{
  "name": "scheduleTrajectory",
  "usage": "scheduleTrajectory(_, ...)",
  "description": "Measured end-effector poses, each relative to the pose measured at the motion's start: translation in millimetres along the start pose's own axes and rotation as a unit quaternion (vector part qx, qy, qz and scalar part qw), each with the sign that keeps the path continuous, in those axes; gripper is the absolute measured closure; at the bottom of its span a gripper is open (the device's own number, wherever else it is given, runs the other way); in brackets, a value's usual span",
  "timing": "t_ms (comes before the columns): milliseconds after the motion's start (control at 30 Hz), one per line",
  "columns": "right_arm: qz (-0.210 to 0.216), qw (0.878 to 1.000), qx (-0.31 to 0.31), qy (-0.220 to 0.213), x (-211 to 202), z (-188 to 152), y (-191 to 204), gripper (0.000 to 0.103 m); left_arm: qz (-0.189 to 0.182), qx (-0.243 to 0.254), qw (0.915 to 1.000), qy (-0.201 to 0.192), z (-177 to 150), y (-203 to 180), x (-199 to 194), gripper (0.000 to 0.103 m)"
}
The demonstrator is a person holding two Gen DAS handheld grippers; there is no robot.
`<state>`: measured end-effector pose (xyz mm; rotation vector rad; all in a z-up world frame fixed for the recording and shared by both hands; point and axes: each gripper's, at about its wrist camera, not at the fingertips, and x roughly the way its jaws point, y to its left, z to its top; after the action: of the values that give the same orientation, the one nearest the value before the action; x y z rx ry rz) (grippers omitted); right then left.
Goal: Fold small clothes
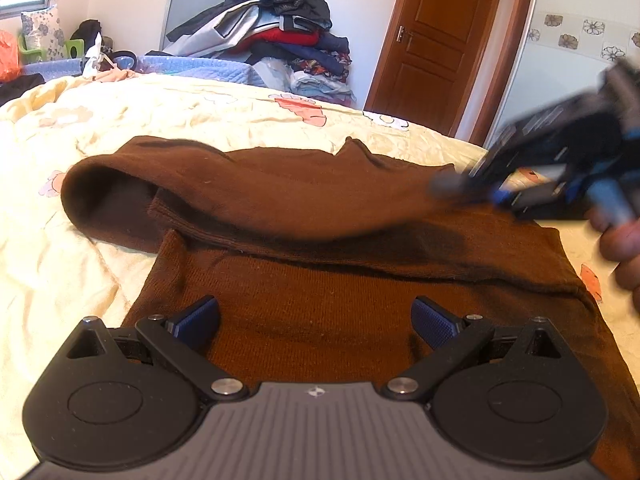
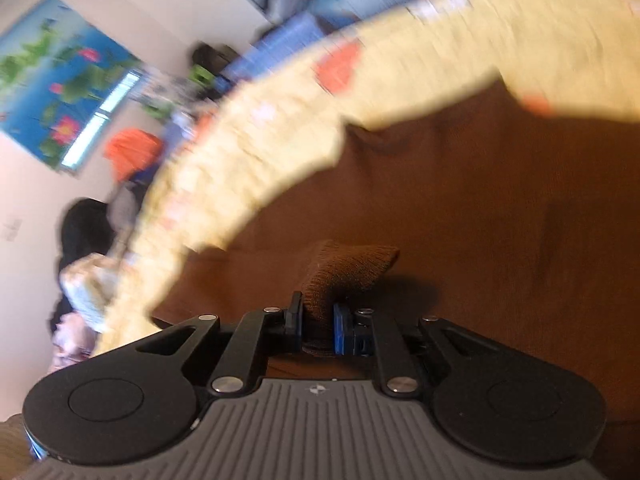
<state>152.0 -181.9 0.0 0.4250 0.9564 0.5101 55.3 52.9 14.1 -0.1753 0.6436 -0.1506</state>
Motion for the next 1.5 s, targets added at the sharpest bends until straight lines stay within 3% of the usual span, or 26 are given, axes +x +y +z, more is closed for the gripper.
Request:
scheduleTrajectory(100, 0.007, 0.999, -0.027, -0.040, -44.6, 17.7, 2.1, 0.082, -0.001, -0.001, 1.0000, 0.000, 0.1, -0.4, -0.2, 0.000)
scheduleTrajectory(200, -0.044, 0.997, -0.027, -0.063, -79.1, 33.3, -24.2, 0.082, -0.003, -0.004, 1.0000, -0.002, 0.3, 0.5, -0.5, 0.000)
scheduleTrajectory(333, -0.109, 0.991, 0.026, -0.077, -103.9, 34.8, -81.9, 0.082, -0.003, -0.006, 1.0000, -0.002, 0.4, 0.4, -0.1, 0.000)
scheduleTrajectory(433, -0.122, 0.988, 0.061, -0.073, -100.2, 21.1, -115.3, 0.082, -0.001, -0.003, 1.0000, -0.001, 0.4, -1.1, 0.3, 0.000)
scheduleTrajectory(567, -0.135, 0.986, 0.078, -0.058, -88.5, 4.3, -129.7, 0.082, 0.002, 0.000, 1.0000, 0.000, 0.6, -2.9, 0.7, 0.000)
scheduleTrajectory(700, -0.119, 0.987, 0.067, -0.080, -104.7, 10.4, -120.5, 0.082, 0.002, 0.000, 1.0000, 0.000, 1.1, -2.8, 1.6, 0.000)
scheduleTrajectory(800, -0.139, 0.983, 0.072, -0.092, -118.3, 24.8, -128.2, 0.082, 0.002, 0.000, 1.0000, 0.000, 1.0, -2.6, 1.4, 0.000)
scheduleTrajectory(900, -0.151, 0.983, 0.078, -0.077, -110.8, 25.8, -139.0, 0.082, 0.001, -0.001, 1.0000, 0.000, 0.7, -2.4, 1.4, 0.000)
scheduleTrajectory(967, -0.154, 0.983, 0.072, -0.067, -103.6, 19.6, -141.1, 0.074, 0.002, 0.000, 1.0000, 0.000, 0.8, -2.5, 1.3, 0.000)
scheduleTrajectory(1067, -0.143, 0.981, 0.084, -0.099, -109.2, 12.5, -140.9, 0.038, 0.007, 0.000, 0.9999, -0.013, 3.1, 0.9, -9.0, 0.000)
scheduleTrajectory(1100, -0.152, 0.977, 0.082, -0.124, -116.0, 11.7, -136.1, 0.034, 0.007, 0.001, 0.9997, -0.025, 6.0, 3.9, -16.1, 0.000)
scheduleTrajectory(1200, -0.186, 0.964, 0.024, -0.191, -131.3, 6.3, -109.7, 0.034, 0.008, -0.036, 0.9969, -0.069, 26.7, 23.6, -27.8, 0.000)
scheduleTrajectory(1267, -0.185, 0.966, -0.025, -0.179, -121.1, 5.5, -94.0, 0.034, 0.018, -0.080, 0.9950, -0.056, 48.5, 38.6, -11.4, 0.000)
scheduleTrajectory(1367, -0.220, 0.962, -0.091, -0.134, -85.1, 4.2, -79.9, 0.033, 0.038, -0.118, 0.9923, 0.000, 76.4, 55.3, 33.0, 0.001)
scheduleTrajectory(1500, -0.255, 0.954, -0.120, -0.102, -47.0, -3.7, -87.4, 0.033, 0.067, -0.122, 0.9896, 0.038, 86.7, 63.0, 67.5, 0.036)
